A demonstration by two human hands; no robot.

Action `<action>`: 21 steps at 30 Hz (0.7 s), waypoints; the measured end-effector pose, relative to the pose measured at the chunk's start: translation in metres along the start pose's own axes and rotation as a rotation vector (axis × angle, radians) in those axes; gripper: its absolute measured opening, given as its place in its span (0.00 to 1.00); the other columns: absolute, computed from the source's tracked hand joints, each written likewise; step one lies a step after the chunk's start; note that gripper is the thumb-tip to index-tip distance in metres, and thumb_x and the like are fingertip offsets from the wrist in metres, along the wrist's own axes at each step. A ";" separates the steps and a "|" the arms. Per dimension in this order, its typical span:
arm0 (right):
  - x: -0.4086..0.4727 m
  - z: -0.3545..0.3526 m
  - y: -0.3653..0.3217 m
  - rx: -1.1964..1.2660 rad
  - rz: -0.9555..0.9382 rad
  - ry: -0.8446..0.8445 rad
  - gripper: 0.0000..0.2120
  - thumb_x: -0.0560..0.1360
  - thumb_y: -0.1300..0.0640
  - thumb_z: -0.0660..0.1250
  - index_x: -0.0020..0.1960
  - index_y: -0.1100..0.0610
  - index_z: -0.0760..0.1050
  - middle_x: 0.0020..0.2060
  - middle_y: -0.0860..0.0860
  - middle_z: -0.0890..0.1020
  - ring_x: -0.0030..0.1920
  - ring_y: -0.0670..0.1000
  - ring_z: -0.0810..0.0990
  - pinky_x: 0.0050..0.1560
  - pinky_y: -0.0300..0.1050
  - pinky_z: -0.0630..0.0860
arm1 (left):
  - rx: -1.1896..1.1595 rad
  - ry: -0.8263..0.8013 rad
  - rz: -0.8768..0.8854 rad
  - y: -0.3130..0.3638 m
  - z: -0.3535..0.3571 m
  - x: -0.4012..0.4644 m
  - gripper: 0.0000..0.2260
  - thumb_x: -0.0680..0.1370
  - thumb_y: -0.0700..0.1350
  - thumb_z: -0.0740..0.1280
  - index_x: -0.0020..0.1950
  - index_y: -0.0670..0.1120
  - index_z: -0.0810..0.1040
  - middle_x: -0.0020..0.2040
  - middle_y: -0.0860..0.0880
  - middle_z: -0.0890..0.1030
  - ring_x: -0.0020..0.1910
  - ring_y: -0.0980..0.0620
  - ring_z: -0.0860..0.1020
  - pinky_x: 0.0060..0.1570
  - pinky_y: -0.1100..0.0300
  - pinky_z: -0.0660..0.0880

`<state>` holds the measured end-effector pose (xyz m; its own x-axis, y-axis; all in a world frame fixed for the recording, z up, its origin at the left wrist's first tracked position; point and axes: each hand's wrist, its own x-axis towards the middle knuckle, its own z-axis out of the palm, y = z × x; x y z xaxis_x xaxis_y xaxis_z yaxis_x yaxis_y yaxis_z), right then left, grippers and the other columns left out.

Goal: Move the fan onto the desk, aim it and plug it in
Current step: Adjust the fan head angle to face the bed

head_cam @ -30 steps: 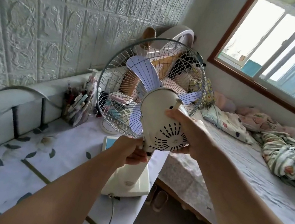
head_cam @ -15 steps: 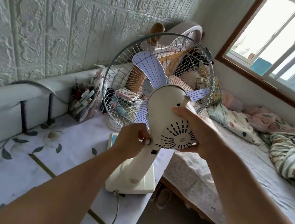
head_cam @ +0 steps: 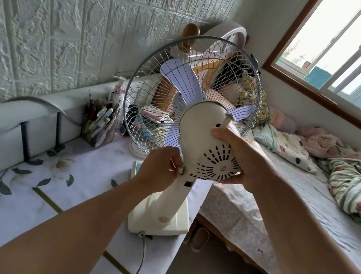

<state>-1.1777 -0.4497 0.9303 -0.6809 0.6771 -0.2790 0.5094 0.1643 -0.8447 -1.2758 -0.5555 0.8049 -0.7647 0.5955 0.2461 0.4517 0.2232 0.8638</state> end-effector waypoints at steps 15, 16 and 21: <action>-0.002 0.000 0.000 0.017 -0.005 0.020 0.26 0.59 0.41 0.74 0.50 0.56 0.79 0.39 0.54 0.85 0.43 0.56 0.84 0.46 0.56 0.82 | -0.323 -0.104 -0.270 -0.010 -0.001 -0.010 0.06 0.71 0.38 0.71 0.38 0.43 0.75 0.37 0.46 0.79 0.36 0.50 0.77 0.38 0.57 0.79; -0.002 0.001 -0.001 0.018 -0.009 0.025 0.25 0.59 0.41 0.74 0.50 0.56 0.79 0.38 0.54 0.85 0.43 0.55 0.84 0.45 0.55 0.82 | -0.191 -0.061 -0.185 -0.008 -0.001 -0.011 0.04 0.71 0.37 0.71 0.39 0.42 0.76 0.38 0.44 0.80 0.37 0.48 0.77 0.41 0.54 0.79; -0.005 0.001 -0.002 0.032 -0.015 0.030 0.27 0.58 0.41 0.74 0.51 0.56 0.79 0.39 0.54 0.85 0.42 0.55 0.84 0.43 0.52 0.82 | -0.139 -0.019 -0.088 -0.008 0.001 -0.014 0.03 0.71 0.36 0.70 0.43 0.39 0.78 0.39 0.45 0.82 0.37 0.48 0.80 0.39 0.52 0.80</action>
<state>-1.1760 -0.4540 0.9322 -0.6717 0.6964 -0.2526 0.4816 0.1515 -0.8632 -1.2684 -0.5653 0.7944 -0.7894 0.5928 0.1596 0.3142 0.1667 0.9346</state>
